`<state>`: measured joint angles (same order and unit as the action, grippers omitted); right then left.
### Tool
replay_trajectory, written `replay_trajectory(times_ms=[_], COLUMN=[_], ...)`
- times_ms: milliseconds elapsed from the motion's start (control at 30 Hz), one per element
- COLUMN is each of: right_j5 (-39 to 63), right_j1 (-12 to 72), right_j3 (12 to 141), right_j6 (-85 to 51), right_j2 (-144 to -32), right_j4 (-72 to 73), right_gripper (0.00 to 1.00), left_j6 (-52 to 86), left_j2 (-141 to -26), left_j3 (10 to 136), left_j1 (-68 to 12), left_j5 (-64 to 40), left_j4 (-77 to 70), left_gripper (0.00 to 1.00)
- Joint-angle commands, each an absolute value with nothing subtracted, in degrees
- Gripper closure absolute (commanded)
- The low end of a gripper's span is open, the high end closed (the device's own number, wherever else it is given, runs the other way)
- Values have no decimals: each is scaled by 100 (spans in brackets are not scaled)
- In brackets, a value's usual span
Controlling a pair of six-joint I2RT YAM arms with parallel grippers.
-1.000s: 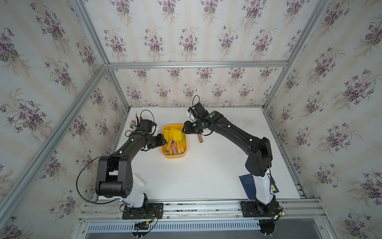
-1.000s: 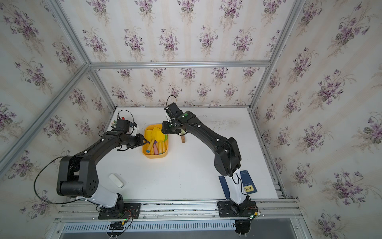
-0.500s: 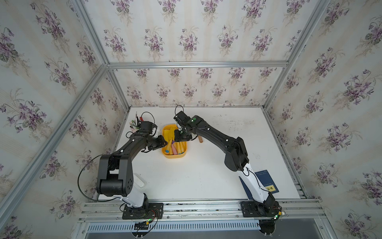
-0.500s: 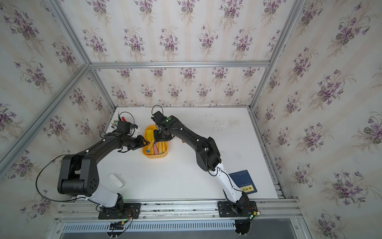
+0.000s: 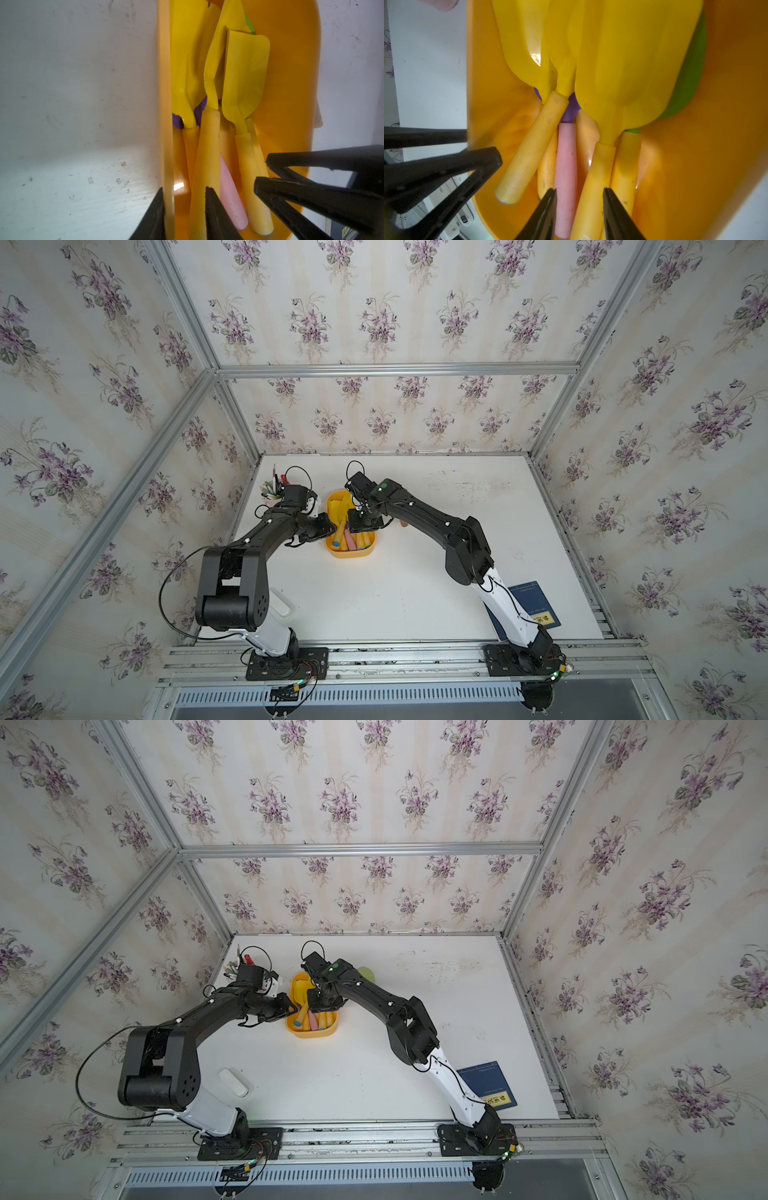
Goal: Take the shovel out of the storage box
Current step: Pick up the shovel from the storage box.
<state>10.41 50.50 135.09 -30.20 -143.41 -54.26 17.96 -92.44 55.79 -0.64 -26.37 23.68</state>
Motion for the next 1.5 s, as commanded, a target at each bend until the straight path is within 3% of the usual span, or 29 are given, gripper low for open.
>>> replay_trajectory(times_ms=[0, 800, 1133, 1467], right_j5=[759, 413, 389, 256], right_j1=[5081, 5133, 5124, 5116], right_j3=[13527, 13526, 13527, 13161], right_j6=[-3059, -3061, -3111, -3129], right_j2=[-14373, -14698, -14760, -14143], right_j4=[-5548, -5628, -5463, -5115], right_gripper=[58, 65, 84, 93], left_j6=[1786, 1837, 1785, 1767], left_j2=[-9306, -9580, -9654, -9582], left_j3=[5555, 5607, 5660, 5712], left_j1=[-62, -262, -290, -290], left_j5=[-2791, -2874, -2830, -2684], left_j4=[2225, 2074, 2118, 2232], left_gripper=[68, 72, 72, 71])
